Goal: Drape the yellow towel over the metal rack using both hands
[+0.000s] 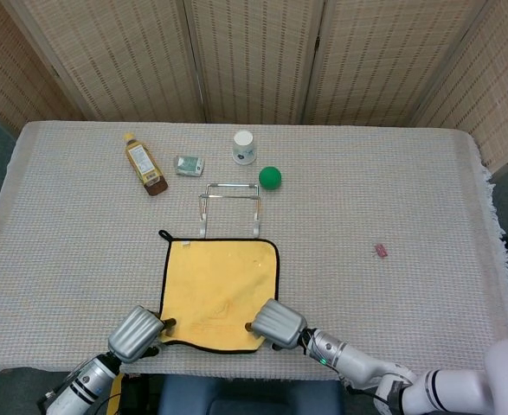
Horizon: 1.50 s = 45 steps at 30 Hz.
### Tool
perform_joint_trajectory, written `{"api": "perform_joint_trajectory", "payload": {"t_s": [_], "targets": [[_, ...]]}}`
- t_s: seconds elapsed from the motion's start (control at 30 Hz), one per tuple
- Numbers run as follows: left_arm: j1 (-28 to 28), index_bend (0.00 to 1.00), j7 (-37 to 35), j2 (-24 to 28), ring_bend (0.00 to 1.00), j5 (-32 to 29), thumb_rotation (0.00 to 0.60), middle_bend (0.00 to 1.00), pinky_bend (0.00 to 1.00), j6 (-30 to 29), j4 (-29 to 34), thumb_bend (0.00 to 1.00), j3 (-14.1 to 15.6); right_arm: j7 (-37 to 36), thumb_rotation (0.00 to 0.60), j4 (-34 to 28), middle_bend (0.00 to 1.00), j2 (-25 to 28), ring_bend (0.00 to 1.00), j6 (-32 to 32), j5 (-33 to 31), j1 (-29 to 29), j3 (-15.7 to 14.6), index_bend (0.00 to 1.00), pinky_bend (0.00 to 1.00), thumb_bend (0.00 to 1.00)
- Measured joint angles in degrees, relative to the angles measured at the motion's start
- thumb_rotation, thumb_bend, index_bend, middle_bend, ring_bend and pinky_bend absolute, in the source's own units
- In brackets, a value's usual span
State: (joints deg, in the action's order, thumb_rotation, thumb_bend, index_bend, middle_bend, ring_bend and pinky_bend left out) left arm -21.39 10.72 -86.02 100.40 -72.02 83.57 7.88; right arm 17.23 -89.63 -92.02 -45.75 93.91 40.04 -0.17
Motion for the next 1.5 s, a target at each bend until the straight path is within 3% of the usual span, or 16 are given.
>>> {"api": "perform_joint_trajectory", "payload": {"t_s": [0.33, 0.73, 1.07, 1.5], "targets": [[-2.2, 0.64, -3.7, 5.7, 0.78, 0.5, 0.6, 0.95, 0.99, -2.3, 4.6, 0.41, -3.7, -2.5, 0.6, -2.2, 0.99, 2.0, 1.0, -7.1, 1.4, -0.1, 1.9, 0.71, 1.0, 0.48], [-11.4, 0.64, -8.8, 14.3, 0.78, -2.6, 0.6, 0.96, 0.99, 0.8, 12.9, 0.41, -14.8, -6.7, 0.6, -8.5, 1.0, 10.9, 1.0, -17.4, -0.8, -1.3, 10.0, 0.73, 1.0, 0.49], [-18.7, 0.64, -8.1, 16.0, 0.78, -14.3, 0.6, 0.96, 0.99, 8.5, 14.0, 0.41, -23.6, -6.5, 0.6, -8.9, 1.0, 15.1, 1.0, -19.0, -8.2, -0.9, 16.4, 0.74, 1.0, 0.49], [-26.7, 0.64, -4.9, 13.6, 0.78, -28.9, 0.6, 0.96, 0.99, 16.5, 7.1, 0.41, -29.7, -3.0, 0.6, -2.3, 1.0, 12.9, 1.0, -16.0, -16.6, 4.9, 21.1, 0.74, 1.0, 0.49]]}}
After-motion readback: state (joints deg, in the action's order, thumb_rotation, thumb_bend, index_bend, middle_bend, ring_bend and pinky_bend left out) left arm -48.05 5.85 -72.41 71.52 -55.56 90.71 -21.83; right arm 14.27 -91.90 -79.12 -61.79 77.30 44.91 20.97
